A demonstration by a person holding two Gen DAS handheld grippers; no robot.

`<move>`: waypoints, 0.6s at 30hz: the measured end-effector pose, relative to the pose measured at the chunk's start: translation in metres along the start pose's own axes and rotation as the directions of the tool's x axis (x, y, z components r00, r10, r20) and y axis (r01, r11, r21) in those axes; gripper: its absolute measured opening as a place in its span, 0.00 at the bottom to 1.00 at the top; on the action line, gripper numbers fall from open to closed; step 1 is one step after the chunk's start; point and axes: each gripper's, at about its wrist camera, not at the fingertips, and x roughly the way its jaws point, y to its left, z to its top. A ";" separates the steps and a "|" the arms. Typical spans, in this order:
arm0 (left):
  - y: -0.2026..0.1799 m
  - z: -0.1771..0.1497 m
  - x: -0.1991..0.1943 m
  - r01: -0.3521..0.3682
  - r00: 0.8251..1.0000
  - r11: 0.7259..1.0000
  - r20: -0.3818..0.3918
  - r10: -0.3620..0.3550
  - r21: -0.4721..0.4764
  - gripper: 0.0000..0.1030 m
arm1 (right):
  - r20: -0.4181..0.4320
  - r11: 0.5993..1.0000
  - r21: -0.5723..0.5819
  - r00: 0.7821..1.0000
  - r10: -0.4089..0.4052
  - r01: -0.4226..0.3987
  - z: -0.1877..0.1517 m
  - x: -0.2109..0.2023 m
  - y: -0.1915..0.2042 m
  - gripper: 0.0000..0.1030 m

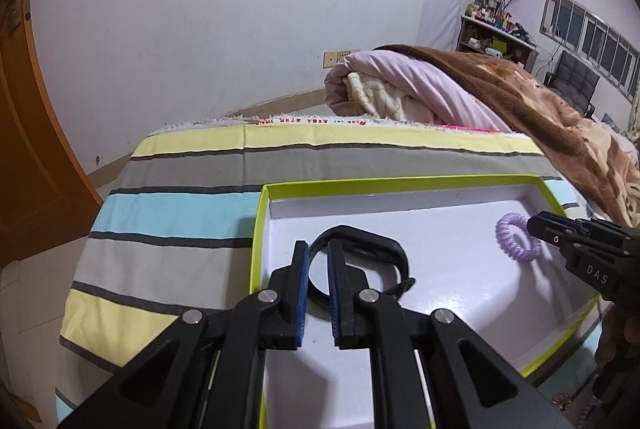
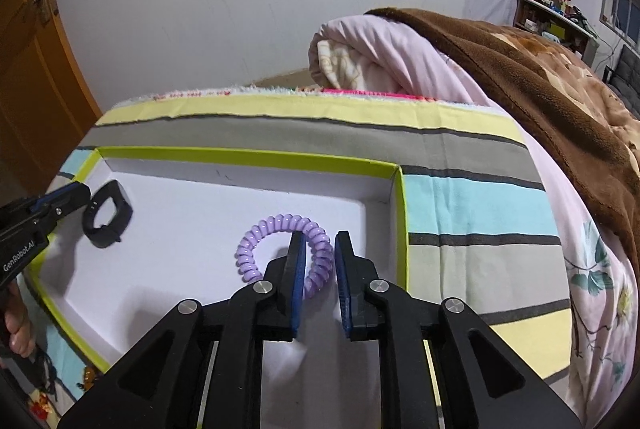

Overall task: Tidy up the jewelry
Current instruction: 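Open both grippers to drop the band and hair tie in the box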

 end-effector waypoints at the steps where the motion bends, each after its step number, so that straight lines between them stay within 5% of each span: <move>1: 0.000 0.000 -0.003 0.002 1.000 1.000 0.005 -0.002 -0.001 0.10 | 0.007 1.000 0.002 1.000 0.002 -0.002 0.000 -0.003 0.000 0.16; 8: -0.007 -0.007 -0.045 0.017 0.998 1.000 0.053 -0.017 0.011 0.10 | 0.076 1.000 0.000 0.997 0.020 -0.020 -0.011 -0.049 0.011 0.18; 12: -0.010 -0.019 -0.080 0.029 0.995 1.000 0.094 -0.030 0.012 0.29 | 0.119 0.999 -0.014 0.992 0.048 -0.046 -0.025 -0.085 0.022 0.19; 16: -0.013 -0.035 -0.112 0.034 0.992 0.999 0.123 -0.035 0.010 0.32 | 0.165 0.997 -0.047 0.984 0.067 -0.060 -0.044 -0.120 0.034 0.36; 18: -0.015 -0.044 -0.126 0.040 0.990 0.999 0.132 -0.041 0.010 0.33 | 0.182 0.996 -0.056 0.980 0.078 -0.069 -0.057 -0.138 0.040 0.37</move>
